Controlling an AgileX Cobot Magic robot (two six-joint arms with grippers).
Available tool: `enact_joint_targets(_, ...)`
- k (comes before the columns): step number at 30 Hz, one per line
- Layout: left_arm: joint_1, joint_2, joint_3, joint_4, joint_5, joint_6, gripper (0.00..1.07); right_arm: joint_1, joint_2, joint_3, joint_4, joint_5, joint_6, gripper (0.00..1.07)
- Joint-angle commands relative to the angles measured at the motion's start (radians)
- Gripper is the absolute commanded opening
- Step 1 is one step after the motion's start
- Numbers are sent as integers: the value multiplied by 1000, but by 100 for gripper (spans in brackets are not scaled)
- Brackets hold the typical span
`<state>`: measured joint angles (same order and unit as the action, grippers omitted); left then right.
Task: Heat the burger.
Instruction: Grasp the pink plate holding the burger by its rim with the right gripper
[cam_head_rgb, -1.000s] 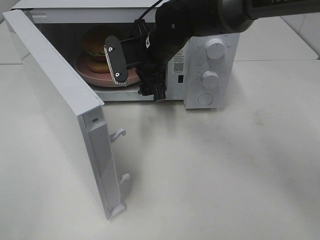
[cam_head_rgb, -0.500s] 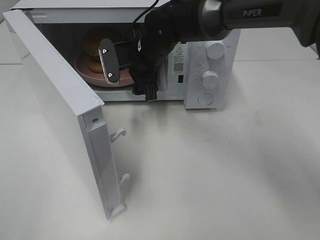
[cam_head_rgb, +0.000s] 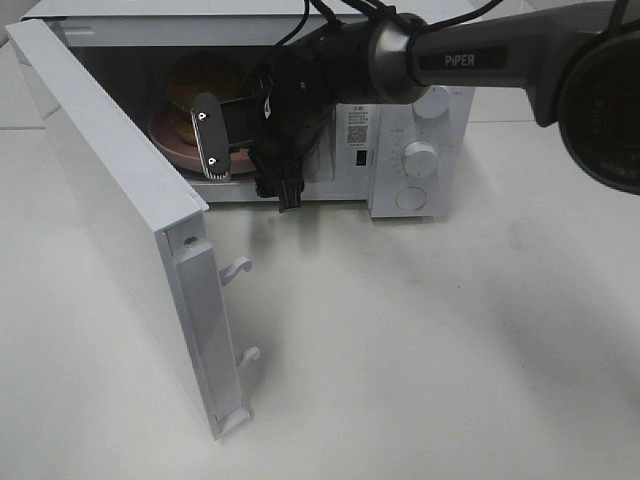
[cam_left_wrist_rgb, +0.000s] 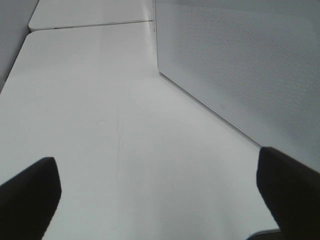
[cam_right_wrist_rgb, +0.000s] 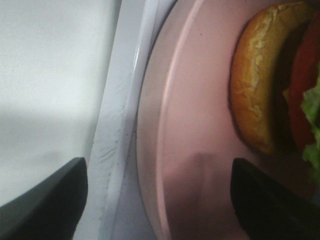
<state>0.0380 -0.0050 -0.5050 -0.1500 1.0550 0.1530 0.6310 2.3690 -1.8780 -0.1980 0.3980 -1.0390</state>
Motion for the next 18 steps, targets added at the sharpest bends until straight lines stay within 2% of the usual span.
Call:
enact_joint_targets(1, 0, -18, 2, 2, -13, -5, 100, 1, 40, -36, 23, 9, 4, 75)
enact_joint_targets(5, 0, -18, 2, 2, -13, -5, 100, 1, 54, -44, 22, 7, 3, 69)
enact_joint_targets(7, 0, -18, 2, 2, -13, -5, 100, 1, 56, -44, 21, 8, 3, 48)
enact_joint_targets(8, 0, -18, 2, 2, -13, -5, 100, 1, 56, -44, 21, 8, 3, 48)
enact_joint_targets(9, 0, -18, 2, 2, -13, -5, 100, 1, 56, -44, 21, 8, 3, 43)
enact_joint_targets(10, 0, -18, 2, 2, -13, -5, 100, 1, 56, -44, 21, 9, 4, 27)
enact_joint_targets(11, 0, -18, 2, 2, -13, -5, 100, 1, 56, -44, 21, 9, 4, 27)
enact_joint_targets(12, 0, -18, 2, 2, -13, -5, 100, 1, 56, -44, 21, 9, 11, 19)
enact_joint_targets(13, 0, -18, 2, 2, -13, -5, 100, 1, 56, -44, 24, 9, 32, 7)
enact_joint_targets(14, 0, -18, 2, 2, -13, -5, 100, 1, 56, -44, 24, 9, 32, 7)
enact_joint_targets(15, 0, -18, 2, 2, -13, -5, 100, 1, 56, -44, 24, 9, 50, 0)
enact_joint_targets(18, 0, -18, 2, 2, -13, -5, 100, 1, 52, -44, 24, 9, 59, 0)
